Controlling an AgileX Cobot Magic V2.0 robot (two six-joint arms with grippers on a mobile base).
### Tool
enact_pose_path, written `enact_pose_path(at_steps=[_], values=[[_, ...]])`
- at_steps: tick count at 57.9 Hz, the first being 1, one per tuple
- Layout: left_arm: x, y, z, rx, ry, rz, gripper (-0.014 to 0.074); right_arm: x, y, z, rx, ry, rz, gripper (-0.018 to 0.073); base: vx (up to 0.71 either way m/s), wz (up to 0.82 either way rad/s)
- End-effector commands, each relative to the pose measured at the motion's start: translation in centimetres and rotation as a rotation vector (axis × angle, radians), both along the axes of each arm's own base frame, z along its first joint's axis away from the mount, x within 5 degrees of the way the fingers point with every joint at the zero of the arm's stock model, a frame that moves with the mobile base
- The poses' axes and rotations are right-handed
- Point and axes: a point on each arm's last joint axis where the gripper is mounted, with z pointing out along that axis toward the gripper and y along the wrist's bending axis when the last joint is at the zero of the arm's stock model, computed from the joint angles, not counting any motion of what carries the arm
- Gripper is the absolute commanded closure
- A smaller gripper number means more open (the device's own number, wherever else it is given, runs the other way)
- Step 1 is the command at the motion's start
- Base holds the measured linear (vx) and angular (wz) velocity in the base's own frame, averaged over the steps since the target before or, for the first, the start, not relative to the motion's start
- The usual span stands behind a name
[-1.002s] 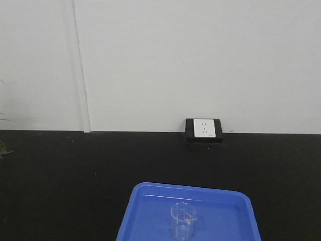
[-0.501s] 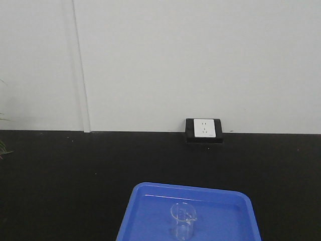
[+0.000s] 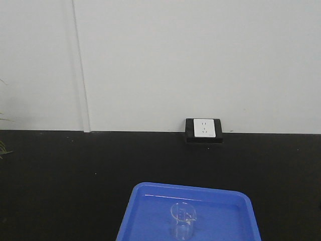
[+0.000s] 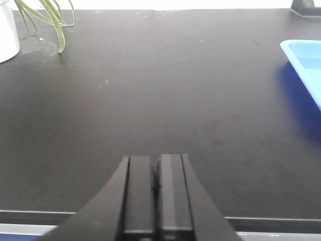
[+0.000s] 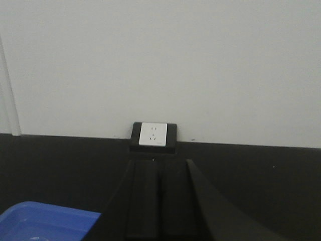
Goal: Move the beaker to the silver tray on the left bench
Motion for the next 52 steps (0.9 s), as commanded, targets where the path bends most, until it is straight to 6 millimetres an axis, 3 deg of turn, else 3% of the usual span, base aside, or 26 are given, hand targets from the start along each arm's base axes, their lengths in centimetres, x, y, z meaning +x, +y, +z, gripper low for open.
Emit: enact_pose_path(at_steps=[1, 10, 18, 26, 37, 43, 52], values=[[0.1, 0.0, -0.2, -0.008, -0.065, -0.005, 0.0595, 1.2, 0.1, 1.6, -0.005, -0.125, 0.007, 0.0566, 0.0, 0.0], [0.1, 0.0, -0.2, -0.008, -0.065, -0.005, 0.0595, 2.3, 0.2, 0.8, -0.006, -0.096, 0.009, 0.0545, 0.0, 0.0], [0.1, 0.0, -0.2, -0.008, -0.065, -0.005, 0.0595, 2.5, 0.2, 0.7, -0.006, -0.095, 0.009, 0.047, 0.0, 0.0], [0.1, 0.0, -0.2, -0.008, -0.065, -0.005, 0.0595, 2.5, 0.2, 0.7, -0.007, -0.096, 0.01, 0.0303, 0.0, 0.0], [0.1, 0.0, -0.2, -0.008, -0.065, -0.005, 0.0595, 2.5, 0.2, 0.7, -0.005, -0.098, 0.01, -0.0033, 0.0, 0.0], [0.1, 0.0, -0.2, -0.008, -0.065, -0.005, 0.0595, 2.5, 0.2, 0.7, -0.005, -0.098, 0.01, -0.0155, 0.0, 0.0], [0.1, 0.0, -0.2, -0.008, -0.065, -0.005, 0.0595, 2.5, 0.2, 0.9, 0.017, -0.119, 0.011, -0.0164, 0.0, 0.0]])
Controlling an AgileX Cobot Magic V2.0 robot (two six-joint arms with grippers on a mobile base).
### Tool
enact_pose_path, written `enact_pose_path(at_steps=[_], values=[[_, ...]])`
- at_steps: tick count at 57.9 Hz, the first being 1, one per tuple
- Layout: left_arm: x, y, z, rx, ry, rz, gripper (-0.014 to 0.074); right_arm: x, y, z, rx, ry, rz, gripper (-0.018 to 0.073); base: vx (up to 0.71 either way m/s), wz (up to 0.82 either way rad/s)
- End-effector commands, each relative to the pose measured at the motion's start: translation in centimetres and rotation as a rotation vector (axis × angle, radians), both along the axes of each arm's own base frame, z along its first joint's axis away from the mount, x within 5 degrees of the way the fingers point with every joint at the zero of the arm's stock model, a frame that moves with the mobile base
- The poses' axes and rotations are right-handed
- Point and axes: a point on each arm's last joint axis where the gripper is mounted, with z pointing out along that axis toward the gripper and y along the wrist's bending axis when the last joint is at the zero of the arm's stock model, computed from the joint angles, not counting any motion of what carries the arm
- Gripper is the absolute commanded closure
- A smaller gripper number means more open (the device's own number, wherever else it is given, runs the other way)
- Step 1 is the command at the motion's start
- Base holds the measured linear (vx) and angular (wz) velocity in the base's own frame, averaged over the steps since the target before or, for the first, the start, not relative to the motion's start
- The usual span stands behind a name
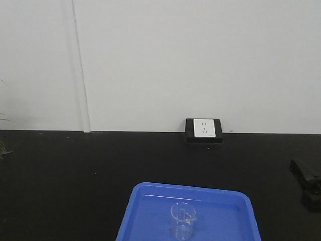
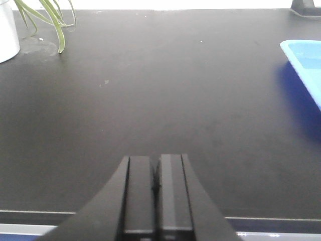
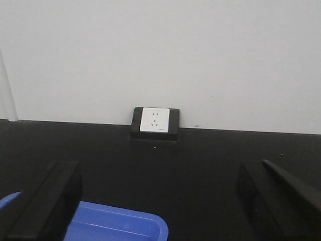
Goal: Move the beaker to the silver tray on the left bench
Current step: 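Reach the right gripper down around the glass beaker in the blue tray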
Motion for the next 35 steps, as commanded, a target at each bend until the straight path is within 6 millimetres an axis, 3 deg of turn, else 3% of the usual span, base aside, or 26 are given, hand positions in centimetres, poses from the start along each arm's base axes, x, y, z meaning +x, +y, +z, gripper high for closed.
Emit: enact_pose_path(at_steps=[1, 11, 16, 24, 35], values=[[0.1, 0.0, -0.2, -0.008, -0.065, -0.005, 0.0595, 0.0, 0.0, 2.5, 0.028, -0.16, 0.005, -0.0162, 0.0, 0.0], [0.1, 0.0, -0.2, -0.008, -0.065, -0.005, 0.0595, 1.2, 0.3, 2.4, 0.02, -0.24, 0.034, -0.0117, 0.0, 0.0], [0.1, 0.0, -0.2, -0.008, -0.065, -0.005, 0.0595, 2.6, 0.9, 1.1, -0.03, -0.212, 0.081, -0.0079, 0.0, 0.0], [0.1, 0.0, -0.2, -0.008, -0.065, -0.005, 0.0595, 4.9, 2.0, -2.7, -0.017, -0.101, 0.186, -0.0023, 0.0, 0.0], [0.1, 0.0, -0.2, -0.008, -0.065, -0.005, 0.0595, 5.7, 3.8, -9.1, 0.0, -0.026, 0.389, 0.0001, 0.0, 0.0]])
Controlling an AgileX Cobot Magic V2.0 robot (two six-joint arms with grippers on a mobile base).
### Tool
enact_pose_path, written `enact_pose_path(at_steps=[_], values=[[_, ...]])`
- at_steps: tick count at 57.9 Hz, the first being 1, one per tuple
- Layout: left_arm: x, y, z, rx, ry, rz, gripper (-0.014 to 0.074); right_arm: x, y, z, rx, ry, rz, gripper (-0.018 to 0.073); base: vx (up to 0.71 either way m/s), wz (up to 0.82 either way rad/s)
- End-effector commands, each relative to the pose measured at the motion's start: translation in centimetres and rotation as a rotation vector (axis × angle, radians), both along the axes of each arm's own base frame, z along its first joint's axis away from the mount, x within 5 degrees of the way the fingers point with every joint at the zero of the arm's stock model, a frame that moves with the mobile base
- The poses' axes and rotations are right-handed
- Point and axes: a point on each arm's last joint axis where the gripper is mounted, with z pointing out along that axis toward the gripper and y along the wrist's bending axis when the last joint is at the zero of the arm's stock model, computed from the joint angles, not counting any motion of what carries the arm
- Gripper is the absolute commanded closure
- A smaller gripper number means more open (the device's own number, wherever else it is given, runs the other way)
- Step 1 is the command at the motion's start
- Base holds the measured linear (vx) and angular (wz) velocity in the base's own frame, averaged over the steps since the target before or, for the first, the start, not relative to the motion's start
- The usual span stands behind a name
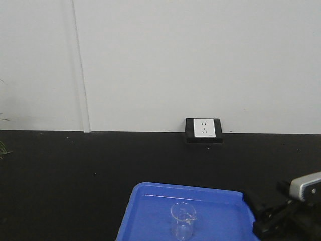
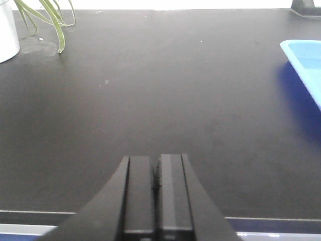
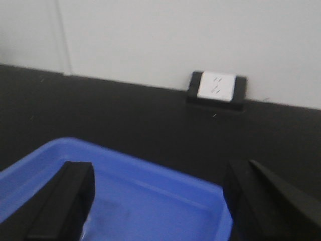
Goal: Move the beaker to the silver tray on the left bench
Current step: 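Reach the right gripper down around the glass beaker in the blue tray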
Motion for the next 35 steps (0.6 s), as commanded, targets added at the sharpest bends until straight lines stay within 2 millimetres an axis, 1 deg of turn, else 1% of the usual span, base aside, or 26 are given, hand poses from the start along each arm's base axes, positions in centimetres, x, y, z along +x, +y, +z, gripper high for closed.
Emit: enact_pose_path(at_steps=[1, 7, 12, 18, 27, 35], values=[[0.1, 0.0, -0.2, -0.008, -0.065, -0.005, 0.0595, 0.3, 1.2, -0.3, 0.053, -0.121, 0.136, 0.0001, 0.0, 0.0], [0.1, 0.0, -0.2, -0.008, -0.065, -0.005, 0.0595, 1.1, 1.9, -2.6, 0.094, -0.115, 0.216, 0.0001, 0.0, 0.0], [0.1, 0.0, -0.2, -0.008, -0.065, -0.005, 0.0595, 2.0, 2.2, -4.5, 0.136, -0.092, 0.238, 0.0001, 0.0, 0.0], [0.1, 0.0, -0.2, -0.008, -0.065, -0.005, 0.0595, 3.2, 2.6, -6.0, 0.155, -0.077, 0.277, 0.0001, 0.0, 0.0], [0.1, 0.0, -0.2, -0.008, -0.065, -0.005, 0.0595, 4.9, 3.5, -7.1, 0.127, -0.081, 0.395, 0.0001, 0.0, 0.0], [0.1, 0.0, -0.2, -0.008, -0.065, -0.005, 0.0595, 6.5, 3.9, -7.5, 0.129, -0.075, 0.43, 0.0001, 0.0, 0.0]])
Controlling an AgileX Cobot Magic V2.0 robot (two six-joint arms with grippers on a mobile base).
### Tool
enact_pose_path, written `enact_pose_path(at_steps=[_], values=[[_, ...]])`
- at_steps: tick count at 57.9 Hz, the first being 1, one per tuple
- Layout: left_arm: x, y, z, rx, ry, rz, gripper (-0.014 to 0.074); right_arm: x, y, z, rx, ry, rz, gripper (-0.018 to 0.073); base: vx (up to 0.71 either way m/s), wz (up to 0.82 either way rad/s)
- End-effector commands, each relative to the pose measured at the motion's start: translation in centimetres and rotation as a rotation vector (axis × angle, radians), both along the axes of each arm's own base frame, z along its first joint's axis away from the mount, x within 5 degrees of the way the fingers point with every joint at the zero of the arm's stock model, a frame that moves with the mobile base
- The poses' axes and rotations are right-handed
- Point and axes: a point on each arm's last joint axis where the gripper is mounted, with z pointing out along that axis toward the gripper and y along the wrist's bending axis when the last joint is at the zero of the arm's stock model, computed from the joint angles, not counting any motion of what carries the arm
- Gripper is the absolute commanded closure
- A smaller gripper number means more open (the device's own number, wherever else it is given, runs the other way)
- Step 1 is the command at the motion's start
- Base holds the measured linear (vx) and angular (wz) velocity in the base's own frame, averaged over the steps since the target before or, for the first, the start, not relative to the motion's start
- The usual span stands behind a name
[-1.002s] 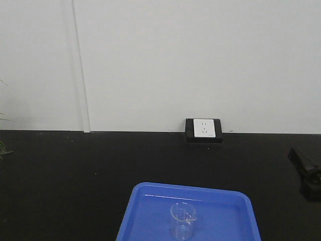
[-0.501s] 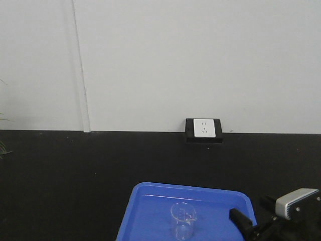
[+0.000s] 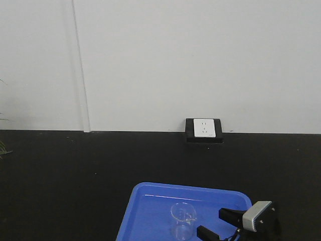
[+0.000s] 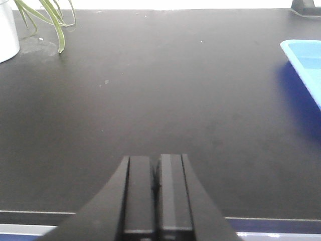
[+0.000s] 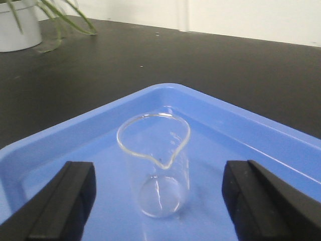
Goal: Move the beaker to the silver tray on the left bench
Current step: 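Reach the right gripper down around the glass beaker in the blue tray, then close the right gripper on the beaker and lift it out of the tray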
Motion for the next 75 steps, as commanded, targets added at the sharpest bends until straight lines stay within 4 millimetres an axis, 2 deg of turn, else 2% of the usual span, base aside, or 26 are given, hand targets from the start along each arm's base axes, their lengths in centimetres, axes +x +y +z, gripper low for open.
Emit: enact_pose_path(at_steps=[1, 17, 35, 48, 63, 69, 75], values=[[0.1, 0.0, -0.2, -0.008, -0.065, -0.005, 0.0595, 1.4, 0.3, 2.3, 0.076, -0.111, 0.03, 0.0001, 0.0, 0.0], [0.1, 0.0, -0.2, -0.008, -0.065, -0.005, 0.0595, 3.7, 1.1, 1.2, 0.073, -0.043, 0.11, 0.0001, 0.0, 0.0], [0.1, 0.0, -0.2, -0.008, -0.065, -0.005, 0.0595, 5.7, 4.3, 0.1, -0.055, 0.009, 0.13, 0.0001, 0.0, 0.0], [0.1, 0.0, -0.2, -0.008, -0.065, -0.005, 0.0595, 7.4, 5.4, -0.1, -0.033, 0.006, 0.127, 0.0001, 0.0, 0.0], [0.1, 0.0, -0.2, -0.008, -0.065, -0.005, 0.0595, 9.0, 5.9, -0.8, 0.009, 0.021, 0.126, 0.0001, 0.0, 0.0], [0.1, 0.0, -0.2, -0.008, -0.065, -0.005, 0.0595, 9.1, 5.9, -0.5, 0.026, 0.0, 0.133, 0.0027, 0.0, 0.0], [0.1, 0.0, -0.2, -0.008, -0.065, -0.005, 0.0595, 9.1, 6.1, -0.3, 0.045, -0.019, 0.146, 0.0122, 0.0, 0.0]])
